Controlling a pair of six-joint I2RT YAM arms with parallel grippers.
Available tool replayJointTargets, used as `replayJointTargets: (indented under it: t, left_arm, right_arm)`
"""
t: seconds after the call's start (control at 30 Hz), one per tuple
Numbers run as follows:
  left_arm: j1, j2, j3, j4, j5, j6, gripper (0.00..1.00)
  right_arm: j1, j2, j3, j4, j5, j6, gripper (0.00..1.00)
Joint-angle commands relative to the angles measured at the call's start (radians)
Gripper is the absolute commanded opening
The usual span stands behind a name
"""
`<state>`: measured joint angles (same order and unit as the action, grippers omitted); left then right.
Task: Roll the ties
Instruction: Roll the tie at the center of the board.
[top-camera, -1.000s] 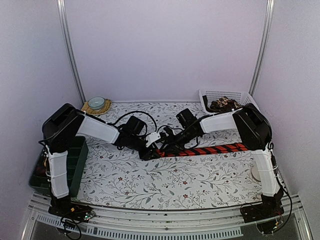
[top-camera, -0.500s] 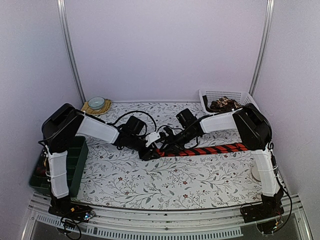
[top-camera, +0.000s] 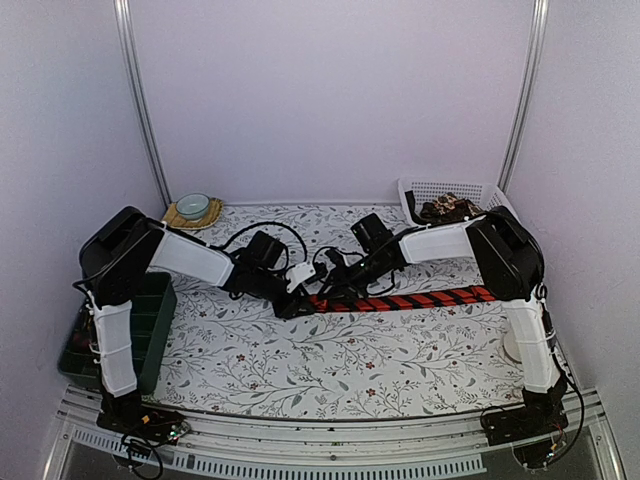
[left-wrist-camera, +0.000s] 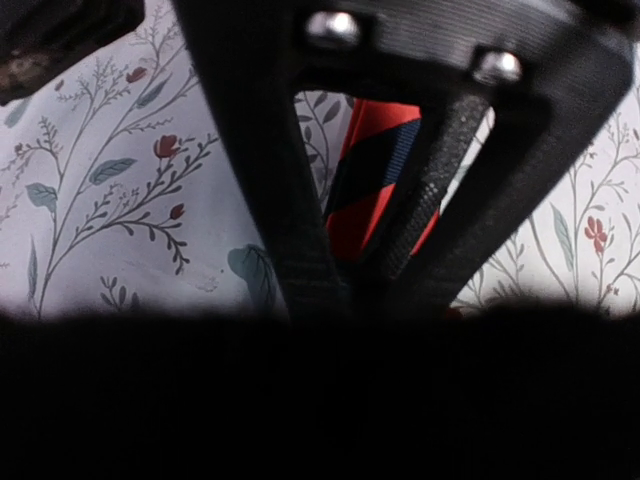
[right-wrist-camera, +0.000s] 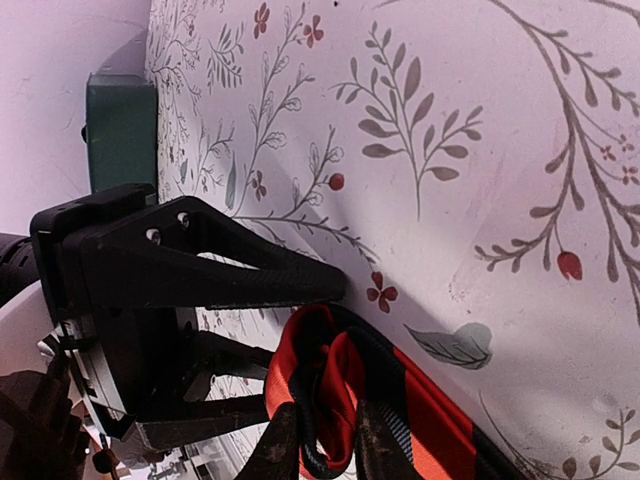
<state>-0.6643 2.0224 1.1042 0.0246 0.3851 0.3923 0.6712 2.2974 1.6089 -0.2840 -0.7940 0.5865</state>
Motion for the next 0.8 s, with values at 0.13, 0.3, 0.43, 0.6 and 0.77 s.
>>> replayJointTargets:
  t: [0.13, 0.3, 0.43, 0.6, 0.77]
  left_arm:
    - [0.011, 0.029, 0.021, -0.061, -0.030, -0.045, 0.36]
    - [0.008, 0.007, -0.001, -0.055, -0.020, -0.058, 0.37]
    - [0.013, -0.090, -0.066, -0.025, 0.047, -0.069, 0.60]
    - [0.040, -0.153, -0.091, 0.008, 0.127, -0.141, 0.69]
    - [0.098, -0.154, -0.093, 0.069, 0.230, -0.311, 0.66]
  right_arm:
    - [-0.002, -0.010, 0.025, -0.010, 0.018, -0.010, 0.19]
    - [-0.003, -0.003, 0.034, -0.033, 0.043, -0.019, 0.19]
    - [-0.005, 0.010, 0.048, -0.058, 0.064, -0.029, 0.17]
    - [-0.017, 0.032, 0.059, -0.076, 0.077, -0.034, 0.16]
    - [-0.018, 0.040, 0.068, -0.108, 0.102, -0.050, 0.15]
